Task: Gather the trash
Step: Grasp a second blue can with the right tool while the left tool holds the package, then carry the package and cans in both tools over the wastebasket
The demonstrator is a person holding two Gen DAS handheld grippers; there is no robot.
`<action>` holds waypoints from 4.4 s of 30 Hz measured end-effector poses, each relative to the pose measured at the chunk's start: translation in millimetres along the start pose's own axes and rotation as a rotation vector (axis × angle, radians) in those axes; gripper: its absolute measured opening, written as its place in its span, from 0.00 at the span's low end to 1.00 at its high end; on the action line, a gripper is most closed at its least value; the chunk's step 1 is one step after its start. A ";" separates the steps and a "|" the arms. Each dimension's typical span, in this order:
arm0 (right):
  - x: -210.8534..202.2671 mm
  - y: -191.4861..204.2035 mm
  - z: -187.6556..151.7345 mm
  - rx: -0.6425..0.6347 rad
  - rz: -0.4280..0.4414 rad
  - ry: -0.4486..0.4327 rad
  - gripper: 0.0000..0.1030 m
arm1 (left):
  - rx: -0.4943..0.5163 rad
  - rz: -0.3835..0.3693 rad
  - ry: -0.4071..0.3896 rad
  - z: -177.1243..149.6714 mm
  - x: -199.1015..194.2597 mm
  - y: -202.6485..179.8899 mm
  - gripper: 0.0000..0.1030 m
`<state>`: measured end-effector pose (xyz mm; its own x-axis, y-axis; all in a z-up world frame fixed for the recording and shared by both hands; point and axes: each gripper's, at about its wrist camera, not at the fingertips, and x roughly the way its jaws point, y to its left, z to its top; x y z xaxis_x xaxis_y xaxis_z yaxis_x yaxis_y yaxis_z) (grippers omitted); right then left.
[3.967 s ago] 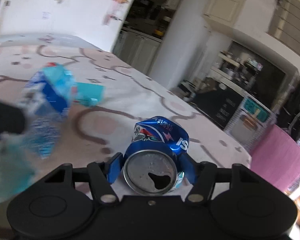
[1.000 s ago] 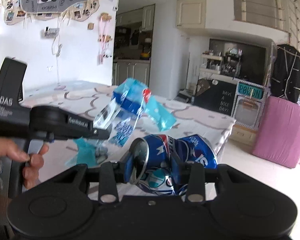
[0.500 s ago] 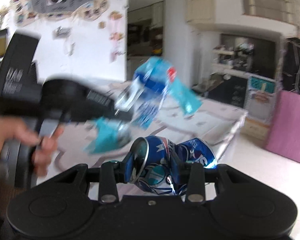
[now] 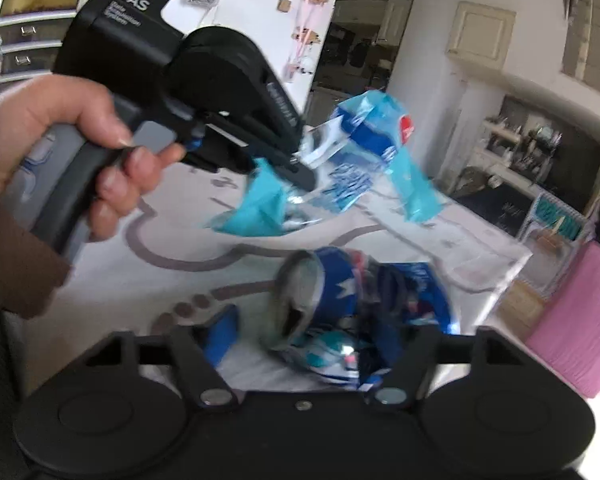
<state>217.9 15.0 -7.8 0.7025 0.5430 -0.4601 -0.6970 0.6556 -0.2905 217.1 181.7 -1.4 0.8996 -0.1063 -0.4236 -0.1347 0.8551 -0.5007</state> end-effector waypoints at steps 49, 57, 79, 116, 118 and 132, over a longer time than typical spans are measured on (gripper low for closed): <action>-128.6 -145.8 -56.2 0.496 -0.325 -0.134 0.52 | 0.382 -0.064 0.057 -45.9 -6.6 -158.5 0.06; -134.5 -179.3 -106.4 0.600 -0.416 -0.088 0.52 | 0.479 -0.118 0.158 -77.4 27.7 -207.3 0.06; -82.2 -249.7 -215.5 0.999 -0.449 0.100 0.52 | 0.711 -0.099 0.770 -193.5 235.4 -241.4 0.06; -63.1 -259.9 -257.5 1.233 -0.440 0.120 0.52 | 1.078 -0.291 1.160 -319.6 319.5 -220.2 0.07; -62.5 -260.0 -255.8 1.232 -0.439 0.121 0.52 | 1.063 -0.289 1.151 -321.4 322.3 -219.6 0.11; -53.7 -265.3 -259.9 1.284 -0.398 0.125 0.52 | 1.088 -0.164 1.094 -353.4 336.5 -200.3 0.07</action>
<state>327.7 -324.5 -124.0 0.7582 0.1970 -0.6215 0.2234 0.8171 0.5315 400.0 -204.7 -310.4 0.0769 -0.1237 -0.9893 0.7240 0.6891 -0.0299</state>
